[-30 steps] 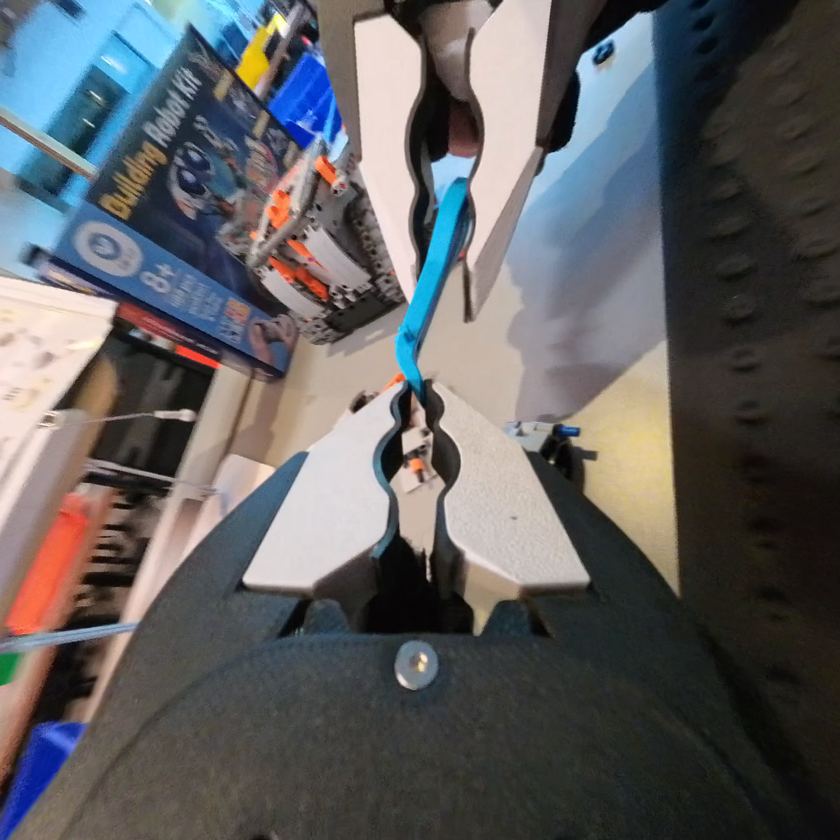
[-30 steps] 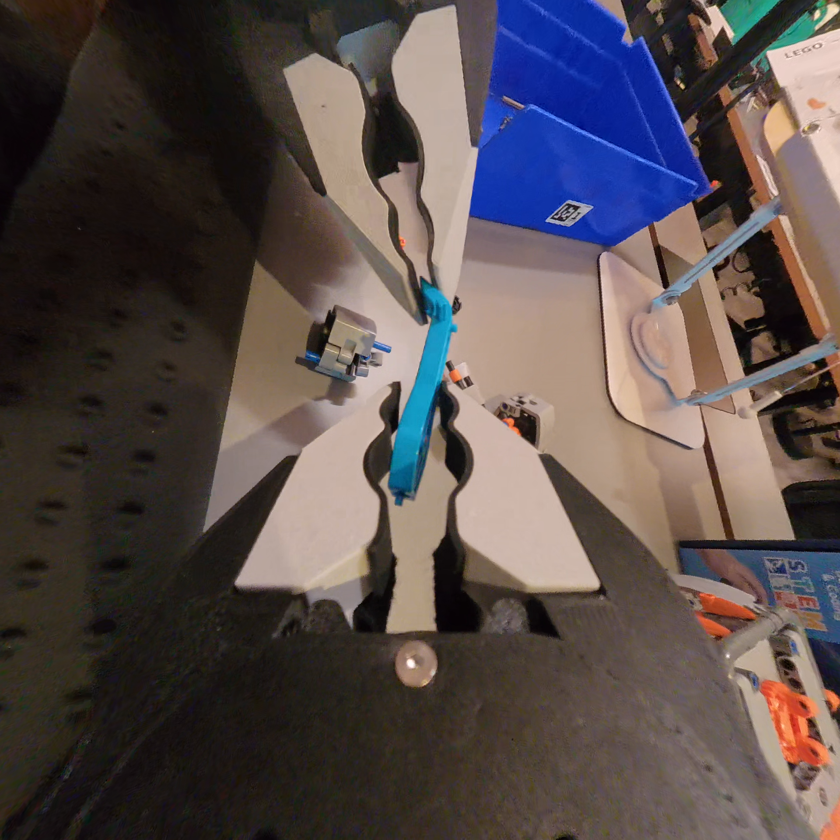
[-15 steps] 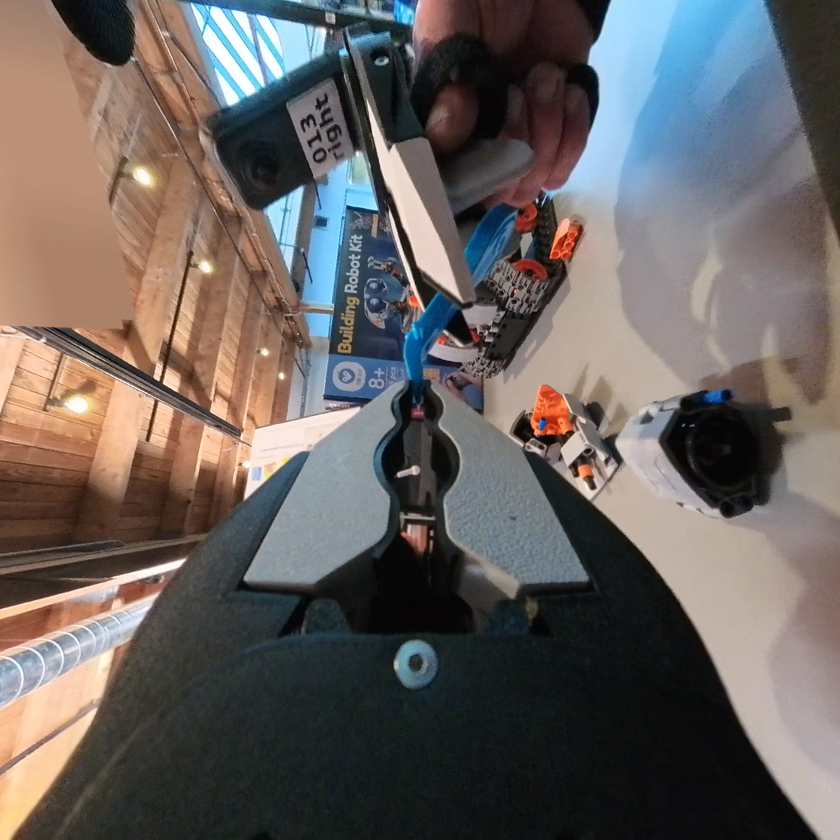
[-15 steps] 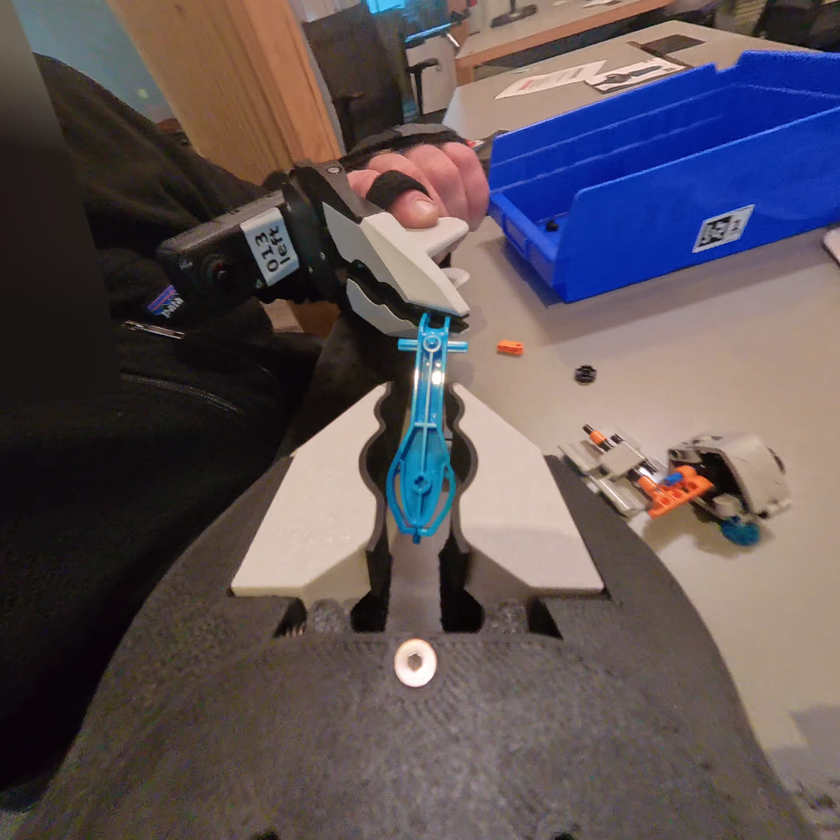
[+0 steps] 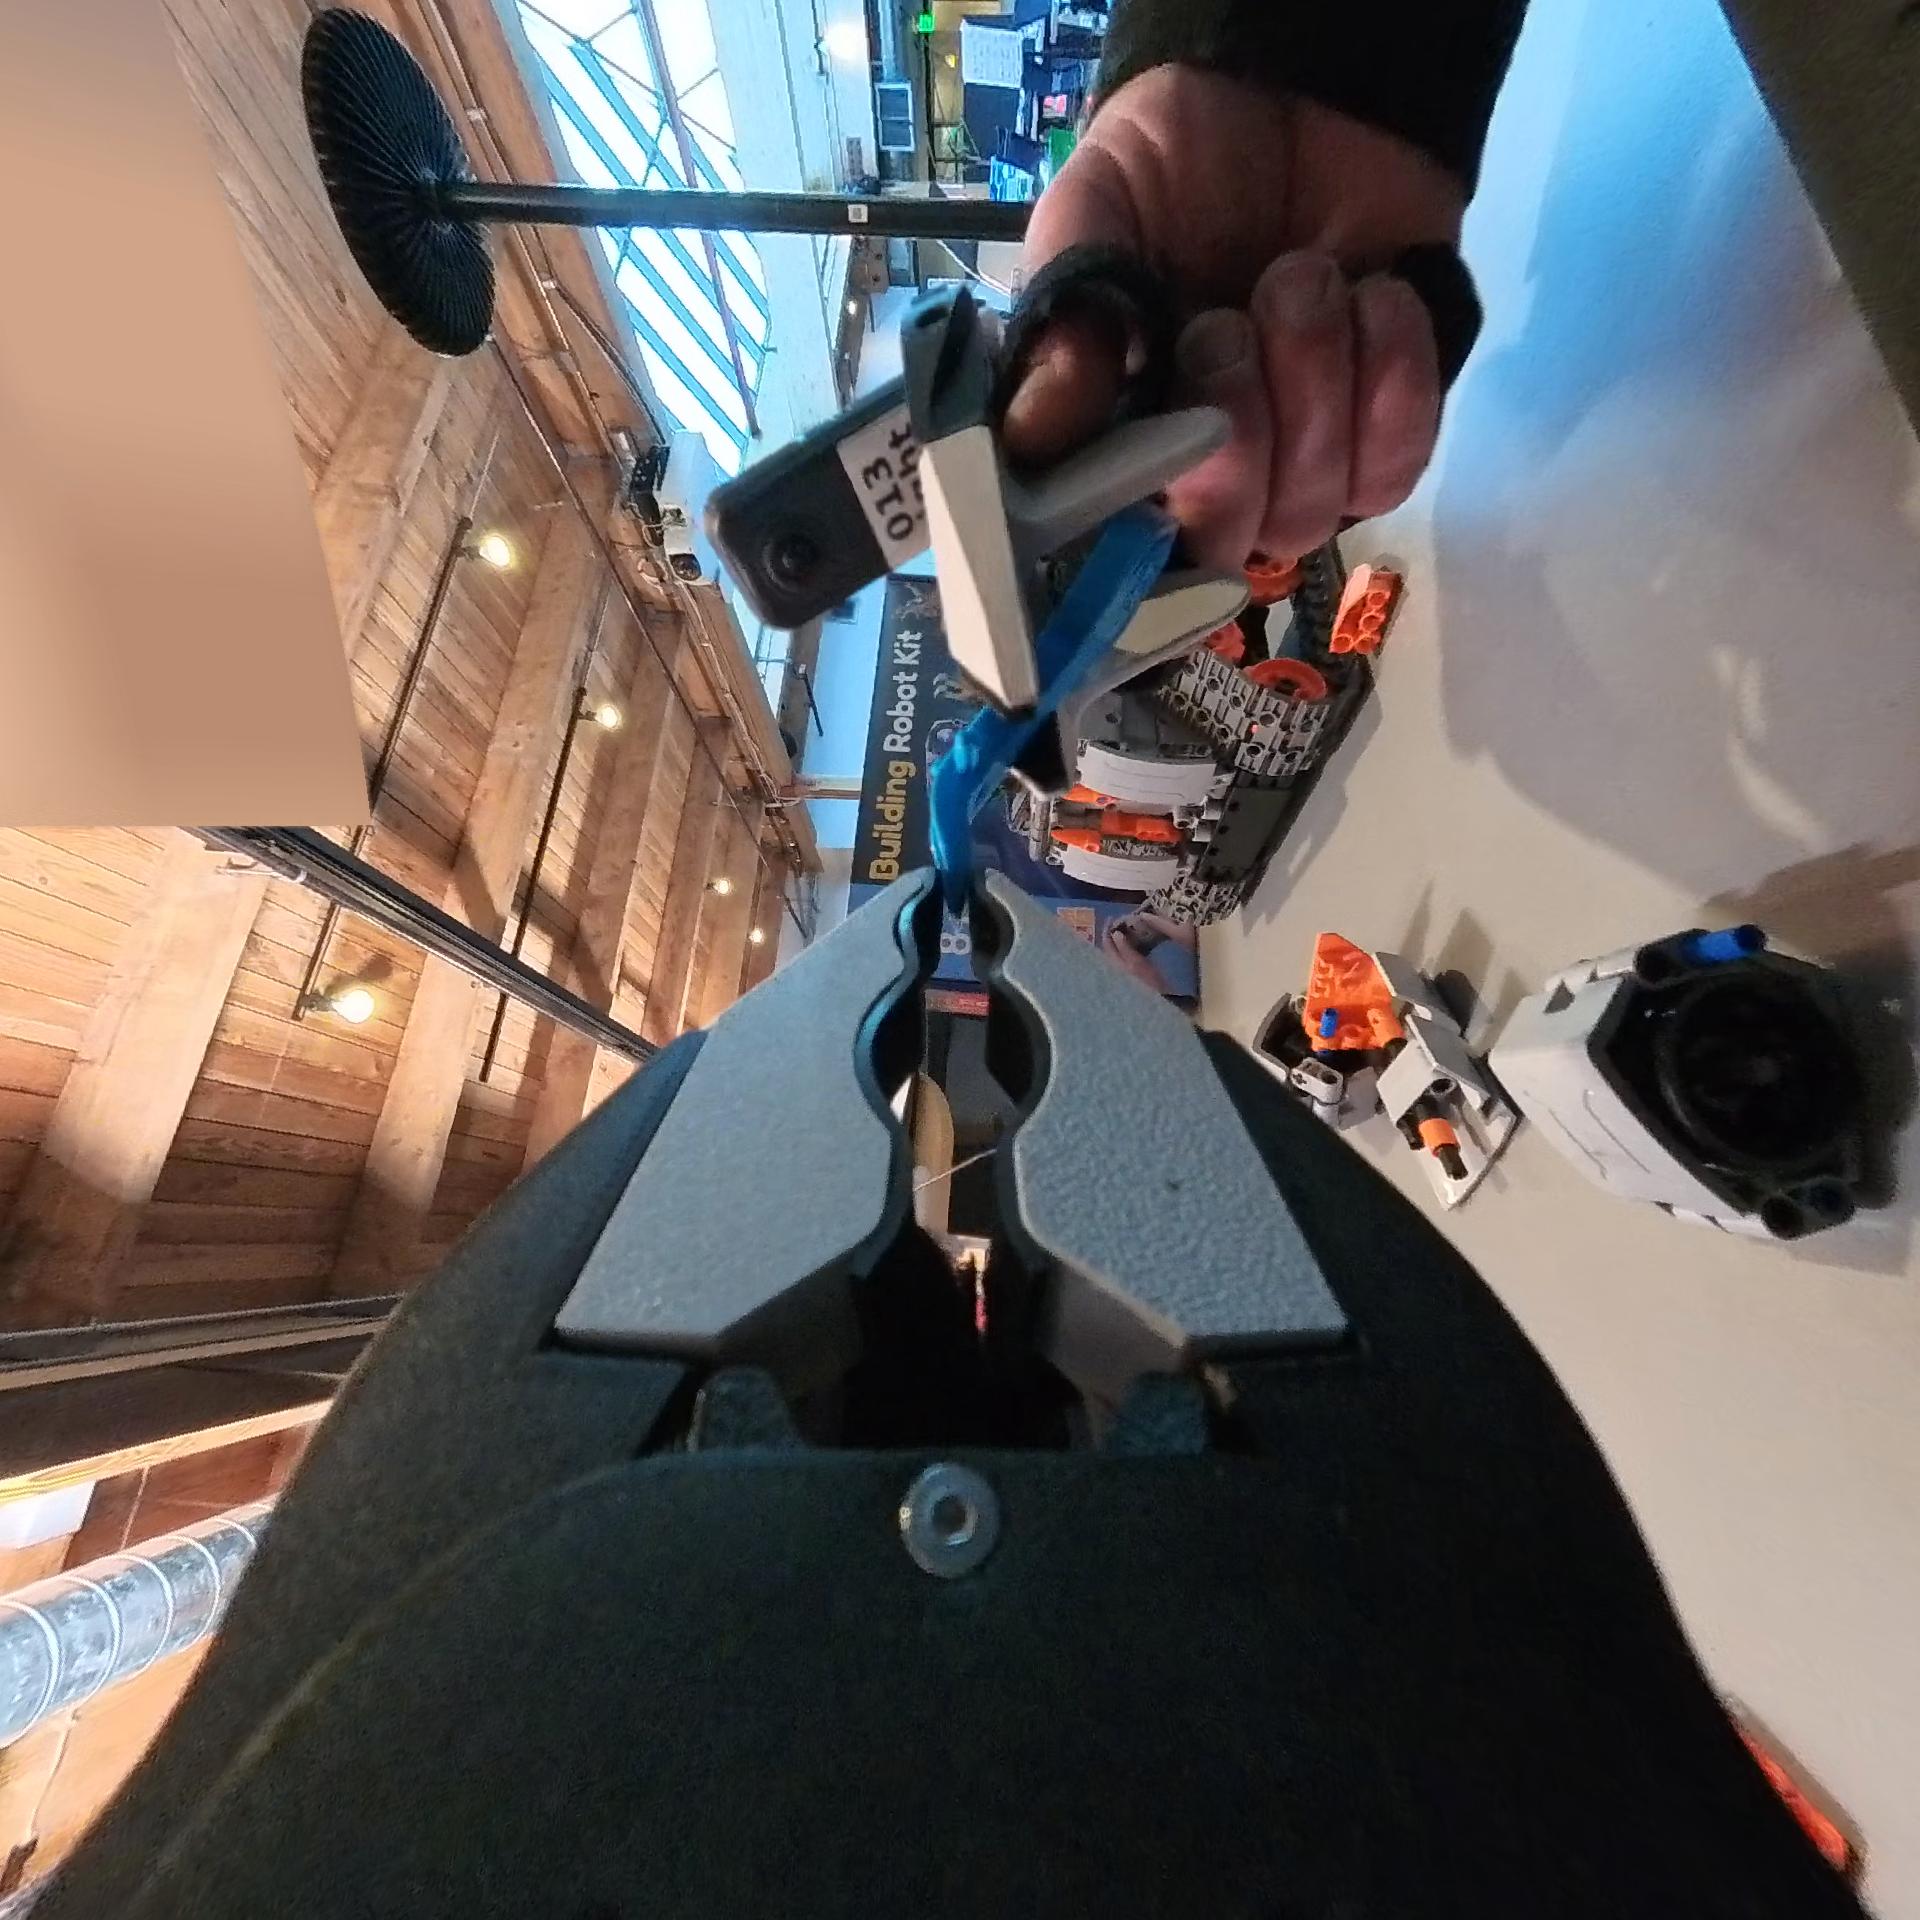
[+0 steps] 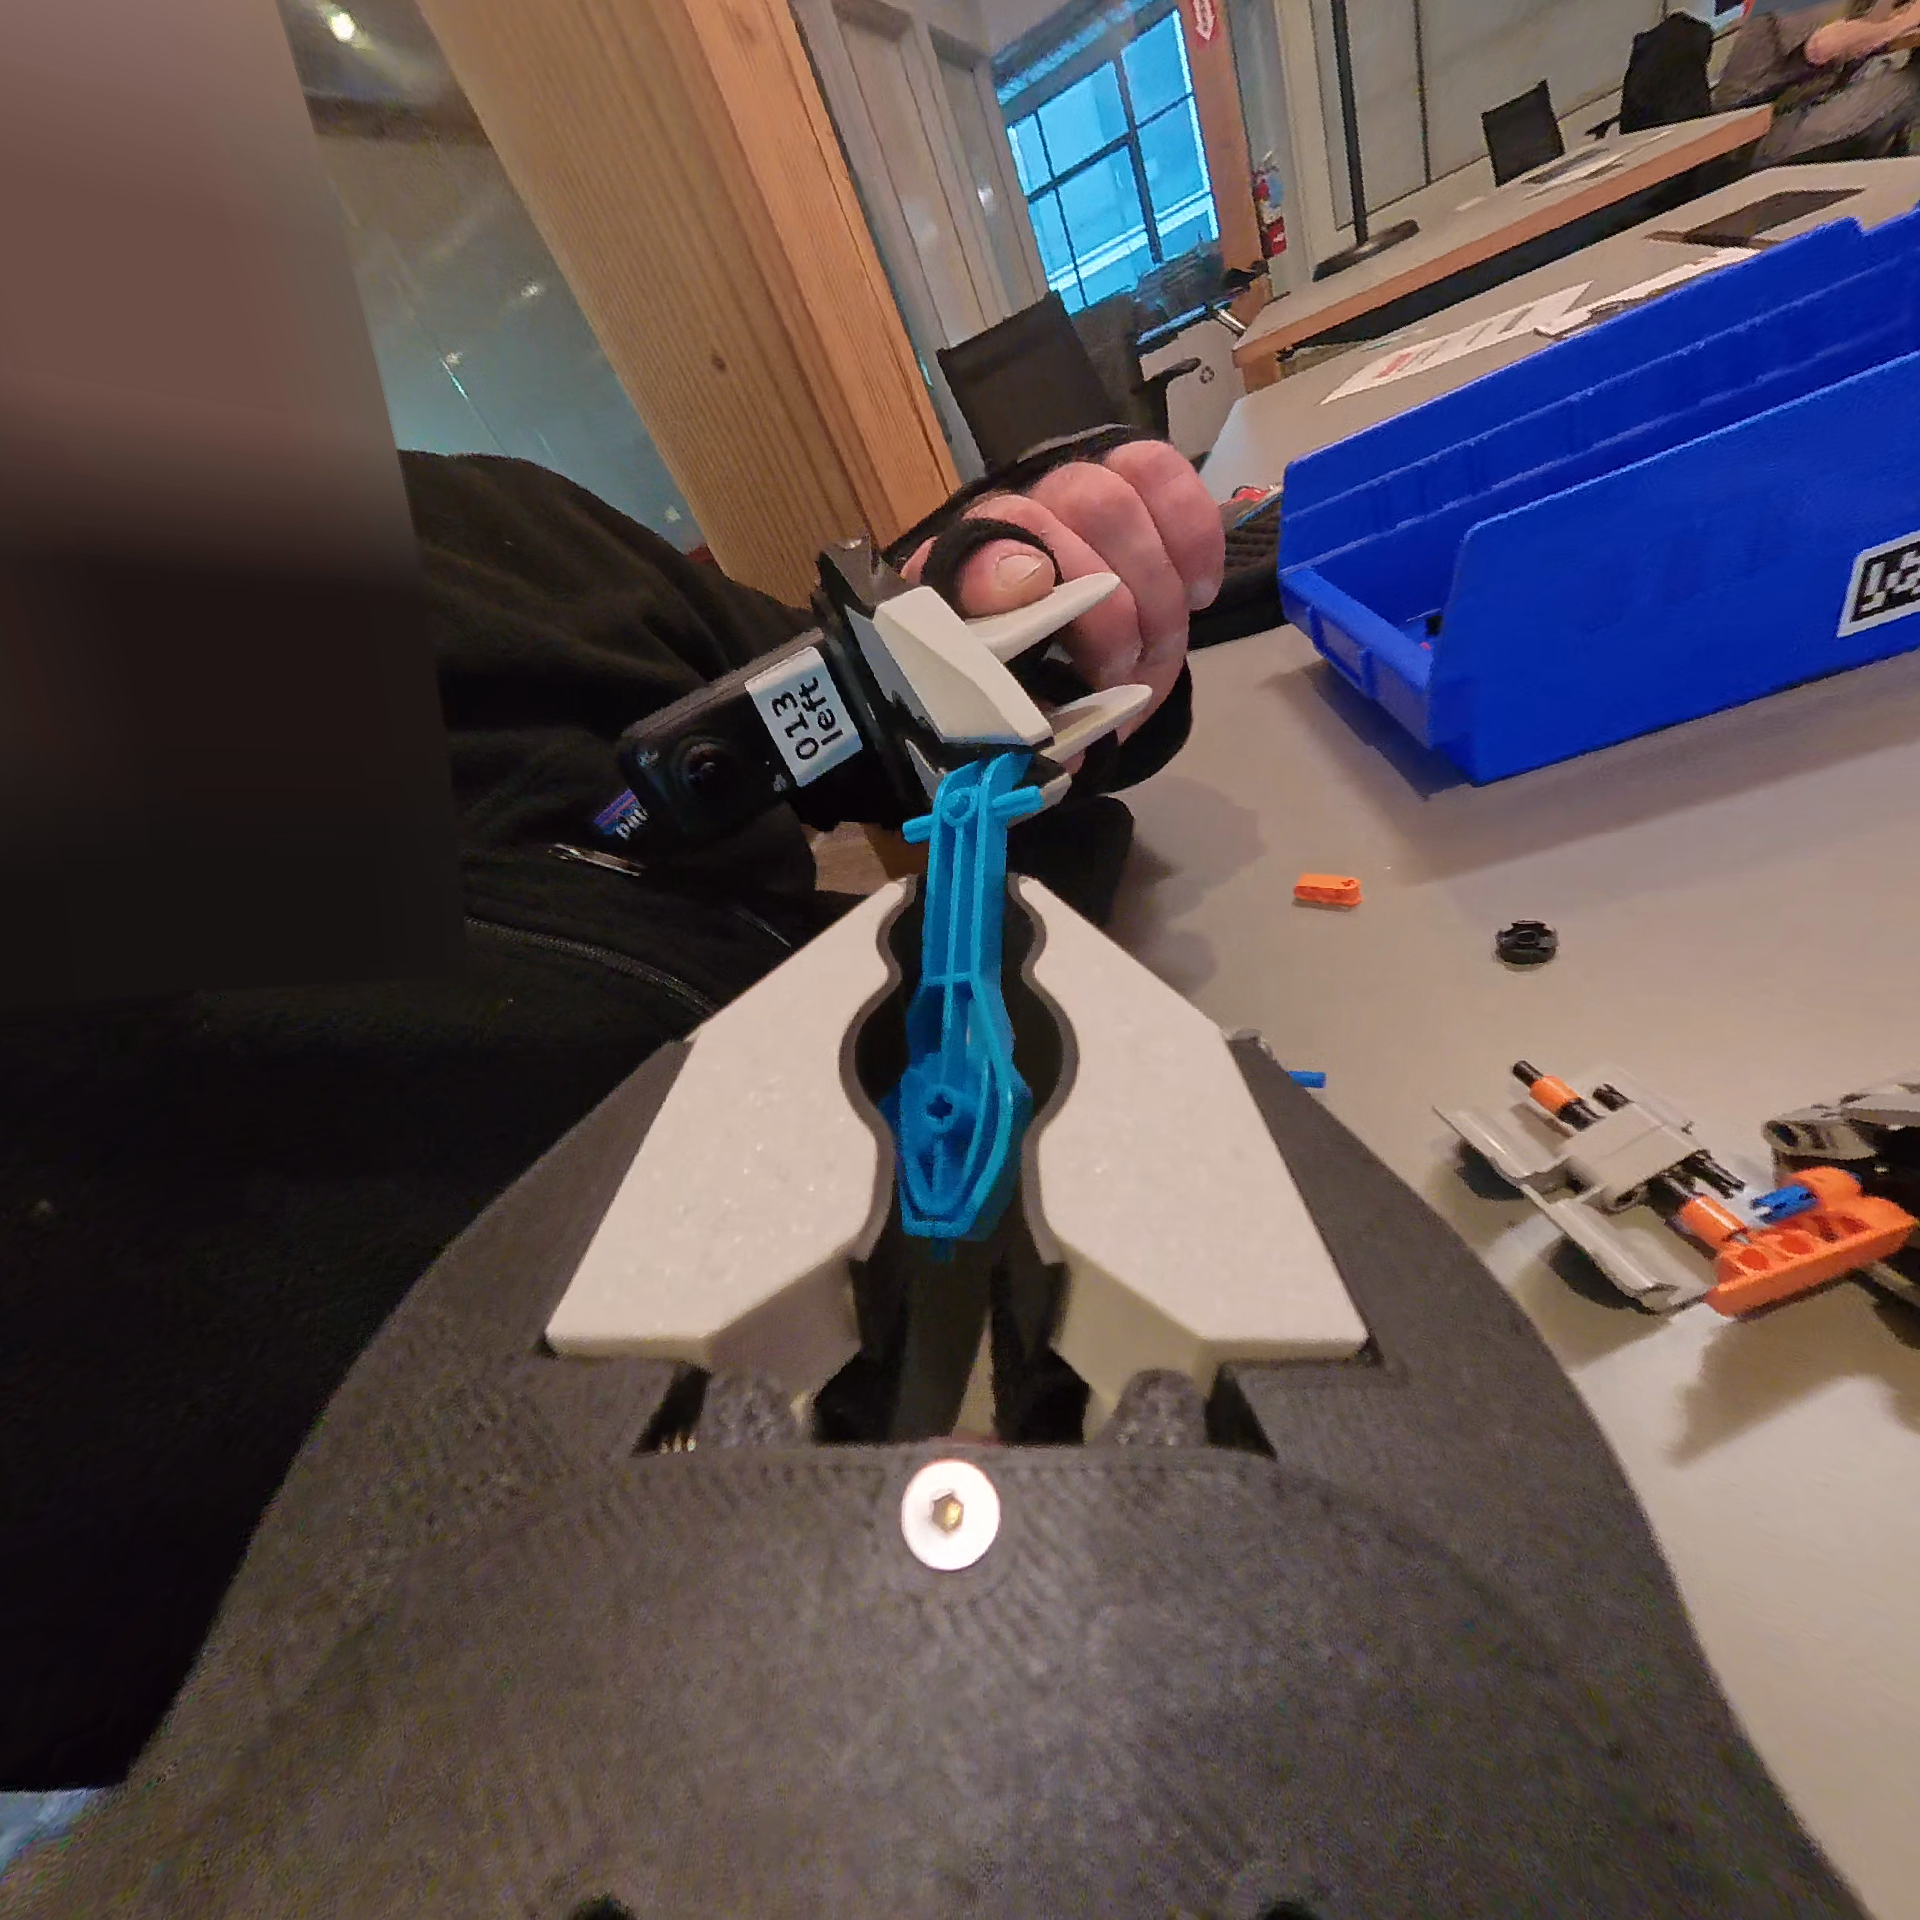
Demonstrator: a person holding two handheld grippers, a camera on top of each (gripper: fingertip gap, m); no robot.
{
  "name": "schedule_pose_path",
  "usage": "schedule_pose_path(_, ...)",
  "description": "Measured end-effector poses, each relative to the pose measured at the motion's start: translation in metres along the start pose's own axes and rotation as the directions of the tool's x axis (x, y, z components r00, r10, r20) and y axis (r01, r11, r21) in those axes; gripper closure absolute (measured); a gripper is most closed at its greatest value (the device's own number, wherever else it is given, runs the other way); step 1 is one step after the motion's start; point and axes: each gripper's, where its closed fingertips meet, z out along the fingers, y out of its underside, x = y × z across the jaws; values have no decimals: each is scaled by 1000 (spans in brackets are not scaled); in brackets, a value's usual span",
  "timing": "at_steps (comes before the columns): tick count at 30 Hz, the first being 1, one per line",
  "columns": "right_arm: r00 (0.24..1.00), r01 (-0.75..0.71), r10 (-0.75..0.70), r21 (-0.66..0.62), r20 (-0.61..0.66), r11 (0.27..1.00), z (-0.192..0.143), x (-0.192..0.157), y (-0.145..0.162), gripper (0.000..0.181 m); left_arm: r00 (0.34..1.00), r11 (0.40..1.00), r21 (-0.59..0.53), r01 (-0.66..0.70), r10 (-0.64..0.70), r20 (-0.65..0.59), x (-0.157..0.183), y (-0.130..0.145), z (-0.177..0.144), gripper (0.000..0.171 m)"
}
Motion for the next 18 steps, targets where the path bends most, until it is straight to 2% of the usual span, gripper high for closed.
schedule_pose_path(4,994,41,-47,-60,-104,997,0,12,6,171,997,999,-20,34,-35,-69,10,7,0,167)
schedule_pose_path(7,978,32,-58,-131,-200,991,-4,27,17,170,957,981,-62,184,-193,-216,24,15,-3,149)
schedule_pose_path(9,964,17,-59,-160,-258,987,-8,35,22,170,865,936,-138,323,-351,-358,41,22,-8,139)
schedule_pose_path(11,950,-10,-53,-200,-309,980,-11,42,29,171,726,865,-220,451,-499,-473,58,23,-18,129)
schedule_pose_path(14,932,-63,-42,-275,-361,959,-9,51,46,170,557,792,-334,512,-602,-573,82,23,-29,123)
schedule_pose_path(17,916,-118,-21,-320,-401,940,-9,58,61,171,464,772,-387,504,-620,-633,104,17,-35,127)
schedule_pose_path(18,914,-136,-9,-326,-406,936,-8,60,64,171,452,771,-399,496,-622,-640,109,16,-35,128)
